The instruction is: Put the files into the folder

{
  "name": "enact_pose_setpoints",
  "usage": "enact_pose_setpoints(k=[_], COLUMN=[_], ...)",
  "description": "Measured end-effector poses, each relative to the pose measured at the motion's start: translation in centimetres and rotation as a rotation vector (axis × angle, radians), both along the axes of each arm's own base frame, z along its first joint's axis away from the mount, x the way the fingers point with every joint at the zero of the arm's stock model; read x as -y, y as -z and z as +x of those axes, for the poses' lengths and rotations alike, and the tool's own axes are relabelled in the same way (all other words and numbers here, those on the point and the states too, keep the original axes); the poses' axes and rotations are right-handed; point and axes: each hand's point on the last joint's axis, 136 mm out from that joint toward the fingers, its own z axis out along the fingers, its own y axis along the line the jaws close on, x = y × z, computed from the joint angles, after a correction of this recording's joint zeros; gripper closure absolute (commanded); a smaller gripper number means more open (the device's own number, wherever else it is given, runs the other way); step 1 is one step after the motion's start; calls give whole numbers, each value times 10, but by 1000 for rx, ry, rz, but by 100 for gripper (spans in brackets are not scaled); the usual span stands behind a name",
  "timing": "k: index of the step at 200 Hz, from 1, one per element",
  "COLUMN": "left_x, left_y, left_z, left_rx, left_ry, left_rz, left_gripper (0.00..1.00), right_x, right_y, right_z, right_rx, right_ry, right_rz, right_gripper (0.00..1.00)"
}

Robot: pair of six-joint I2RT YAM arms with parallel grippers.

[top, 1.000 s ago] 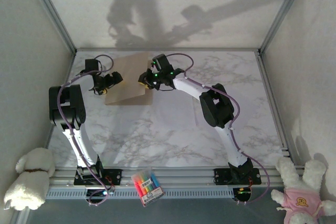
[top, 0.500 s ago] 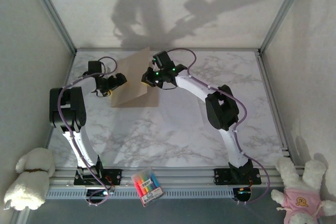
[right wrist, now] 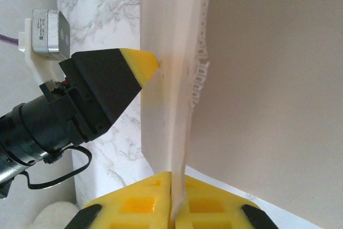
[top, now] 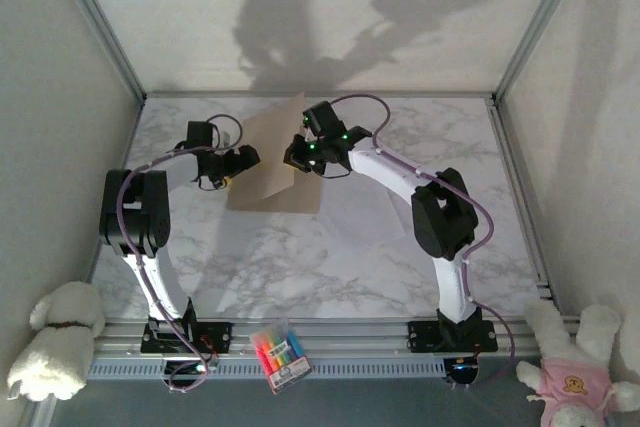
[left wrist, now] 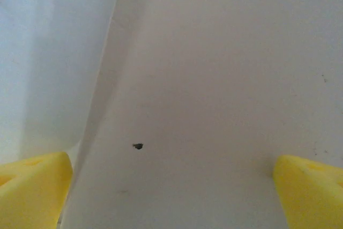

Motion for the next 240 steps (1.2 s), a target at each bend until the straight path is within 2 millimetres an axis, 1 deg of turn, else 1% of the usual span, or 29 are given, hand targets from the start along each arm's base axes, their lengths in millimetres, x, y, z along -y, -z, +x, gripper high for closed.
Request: enact_pose_setpoints(k=[30, 68, 118, 142, 154, 172, 184, 215, 240], left_x=[19, 39, 78, 92, 97, 101, 101, 92, 80], left_y=[-6, -12, -20, -27, -32, -42, -51, -76, -103], left_z=[-8, -19, -37, -48, -52, -55, -56, -58, -61], left_rx=[16, 30, 38, 41, 46, 68, 87, 145, 215], left_ry=[22, 38, 80, 92, 97, 104, 105, 77, 47], left_rz=[-18, -53, -108, -135, -144, -149, -149, -114, -66], left_gripper=[4, 4, 4, 3, 3, 1, 1, 0, 0], right_x=[16, 31, 62, 77, 82, 87, 88, 86, 77], right_y=[-10, -21, -27, -34, -39, -47, -51, -53, -65], right_z=[-9, -20, -34, -40, -42, -42, -43, -45, -41], right_rx=[21, 40, 35, 43, 53, 77, 86, 90, 93], right_ry=[7, 5, 33, 46, 46, 43, 39, 23, 6], right_rz=[-22, -32, -52, -52, -53, -52, -48, -40, -7], right_gripper=[92, 93, 93, 90, 85, 71, 65, 50, 38])
